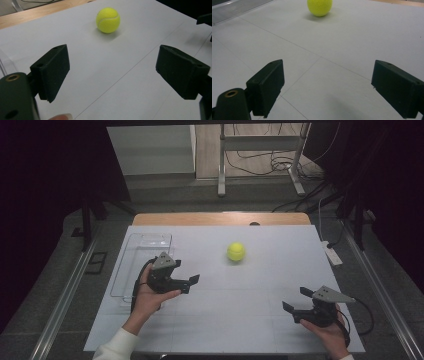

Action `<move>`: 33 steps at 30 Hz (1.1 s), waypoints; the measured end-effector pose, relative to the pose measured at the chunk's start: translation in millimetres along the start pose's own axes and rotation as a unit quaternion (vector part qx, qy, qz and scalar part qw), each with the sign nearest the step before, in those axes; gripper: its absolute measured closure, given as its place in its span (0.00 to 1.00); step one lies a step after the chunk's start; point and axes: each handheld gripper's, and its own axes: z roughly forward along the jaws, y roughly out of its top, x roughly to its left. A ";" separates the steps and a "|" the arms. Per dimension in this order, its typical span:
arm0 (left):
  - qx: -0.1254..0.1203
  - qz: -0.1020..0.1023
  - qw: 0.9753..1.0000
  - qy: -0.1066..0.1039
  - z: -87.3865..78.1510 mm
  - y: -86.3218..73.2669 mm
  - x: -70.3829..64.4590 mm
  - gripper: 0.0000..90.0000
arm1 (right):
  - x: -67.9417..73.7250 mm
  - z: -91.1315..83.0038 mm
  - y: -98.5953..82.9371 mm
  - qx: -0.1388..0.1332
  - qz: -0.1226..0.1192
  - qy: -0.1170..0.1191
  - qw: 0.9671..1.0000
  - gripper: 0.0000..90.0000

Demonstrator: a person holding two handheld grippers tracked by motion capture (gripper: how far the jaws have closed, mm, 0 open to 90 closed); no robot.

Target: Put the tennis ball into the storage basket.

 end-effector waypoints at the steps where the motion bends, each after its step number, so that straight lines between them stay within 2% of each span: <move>1: 0.001 0.000 1.000 0.000 0.5 0.4 0.2 0.15 | -0.1 0.0 0.0 0.000 0.000 0.000 1.000 0.13; 33: 0.007 0.003 1.000 -0.014 14.7 12.4 1.2 0.14 | -0.8 0.5 -0.2 0.001 -0.001 -0.001 1.000 0.13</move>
